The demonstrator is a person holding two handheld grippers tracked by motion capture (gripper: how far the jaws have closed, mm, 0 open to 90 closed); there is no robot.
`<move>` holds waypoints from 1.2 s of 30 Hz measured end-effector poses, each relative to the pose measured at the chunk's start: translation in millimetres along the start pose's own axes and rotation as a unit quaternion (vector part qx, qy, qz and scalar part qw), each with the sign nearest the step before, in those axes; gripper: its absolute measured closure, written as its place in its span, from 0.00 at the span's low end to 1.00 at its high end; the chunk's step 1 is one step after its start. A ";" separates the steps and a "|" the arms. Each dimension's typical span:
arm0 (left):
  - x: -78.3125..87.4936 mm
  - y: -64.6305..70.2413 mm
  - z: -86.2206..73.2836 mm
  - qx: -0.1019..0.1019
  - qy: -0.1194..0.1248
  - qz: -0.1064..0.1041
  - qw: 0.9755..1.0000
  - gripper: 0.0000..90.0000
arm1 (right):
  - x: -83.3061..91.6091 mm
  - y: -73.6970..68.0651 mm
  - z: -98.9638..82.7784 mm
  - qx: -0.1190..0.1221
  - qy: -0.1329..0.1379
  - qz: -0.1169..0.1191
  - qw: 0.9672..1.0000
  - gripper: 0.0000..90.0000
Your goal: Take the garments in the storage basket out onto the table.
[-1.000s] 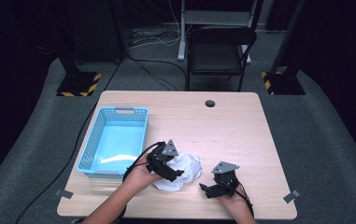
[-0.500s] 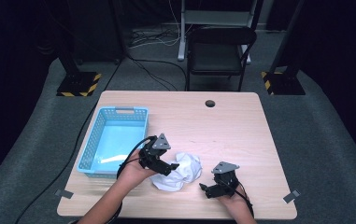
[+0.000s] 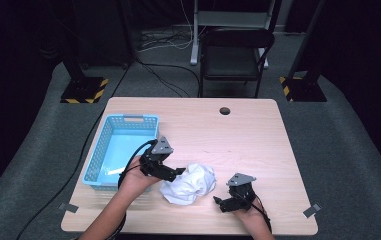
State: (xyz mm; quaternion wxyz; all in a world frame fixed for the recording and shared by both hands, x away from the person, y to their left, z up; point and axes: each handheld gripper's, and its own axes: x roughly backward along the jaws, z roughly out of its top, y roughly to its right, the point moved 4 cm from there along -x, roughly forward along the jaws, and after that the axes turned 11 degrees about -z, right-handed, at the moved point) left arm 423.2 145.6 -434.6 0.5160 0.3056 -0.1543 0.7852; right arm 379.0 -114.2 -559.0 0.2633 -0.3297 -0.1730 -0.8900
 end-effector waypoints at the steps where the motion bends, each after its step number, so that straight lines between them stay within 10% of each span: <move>1: 2.2 -1.8 -0.4 0.004 0.003 0.001 1.000 0.20 | -0.1 0.1 0.1 0.000 0.000 0.000 1.000 0.06; 36: 53.2 -45.8 -16.6 0.066 0.048 0.060 0.995 0.20 | -0.9 0.4 0.7 0.001 -0.001 0.000 1.000 0.05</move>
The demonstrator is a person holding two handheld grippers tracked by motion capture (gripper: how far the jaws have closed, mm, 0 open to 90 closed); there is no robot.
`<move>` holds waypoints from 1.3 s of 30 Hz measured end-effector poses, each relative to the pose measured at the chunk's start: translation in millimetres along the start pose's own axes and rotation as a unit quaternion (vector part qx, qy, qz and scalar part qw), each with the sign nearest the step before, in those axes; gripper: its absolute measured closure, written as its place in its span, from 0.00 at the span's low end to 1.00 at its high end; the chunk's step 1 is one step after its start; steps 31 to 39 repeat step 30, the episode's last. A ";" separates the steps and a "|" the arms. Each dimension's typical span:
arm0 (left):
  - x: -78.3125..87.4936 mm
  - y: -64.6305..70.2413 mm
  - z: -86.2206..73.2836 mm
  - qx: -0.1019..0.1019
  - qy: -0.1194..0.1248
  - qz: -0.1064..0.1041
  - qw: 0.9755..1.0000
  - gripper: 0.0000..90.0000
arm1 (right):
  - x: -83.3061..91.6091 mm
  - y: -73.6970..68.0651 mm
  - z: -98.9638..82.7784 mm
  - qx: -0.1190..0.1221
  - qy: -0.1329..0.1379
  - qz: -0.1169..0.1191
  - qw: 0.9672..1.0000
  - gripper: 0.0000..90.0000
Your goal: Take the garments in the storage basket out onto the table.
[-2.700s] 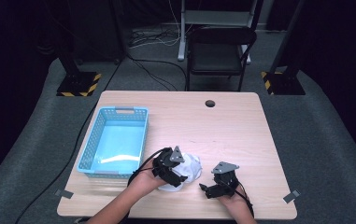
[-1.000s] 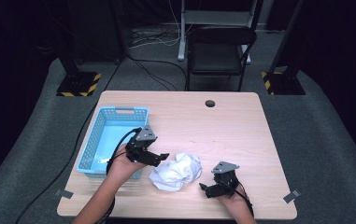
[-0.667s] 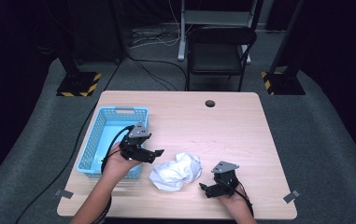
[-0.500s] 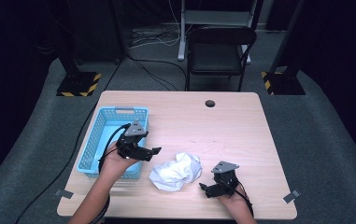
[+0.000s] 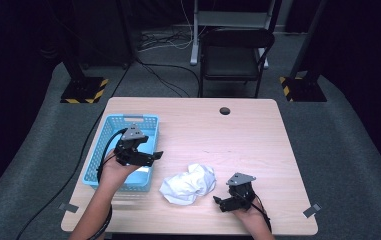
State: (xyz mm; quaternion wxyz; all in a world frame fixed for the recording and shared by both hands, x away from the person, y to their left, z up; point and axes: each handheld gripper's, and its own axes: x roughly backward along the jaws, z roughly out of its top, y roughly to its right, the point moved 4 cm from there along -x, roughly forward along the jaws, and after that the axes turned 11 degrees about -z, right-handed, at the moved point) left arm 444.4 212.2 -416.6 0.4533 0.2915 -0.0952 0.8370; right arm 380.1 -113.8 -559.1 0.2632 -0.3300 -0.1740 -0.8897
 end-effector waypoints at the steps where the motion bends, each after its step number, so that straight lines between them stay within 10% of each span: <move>1: 0.0 0.0 0.0 0.000 0.000 0.000 1.000 0.20 | 0.0 0.0 0.0 0.000 0.000 0.000 1.000 0.05; 18: 19.0 -27.1 -8.3 0.033 0.018 0.029 0.999 0.20 | 0.0 0.0 0.0 0.000 0.000 0.000 1.000 0.05; 27: 41.6 -54.5 -19.6 0.077 0.040 0.067 0.994 0.20 | -0.1 0.1 0.0 0.000 0.000 0.000 1.000 0.05; 39: 42.7 -52.5 -17.6 0.079 0.046 0.074 0.993 0.20 | -0.1 0.1 0.0 -0.001 0.000 0.000 1.000 0.05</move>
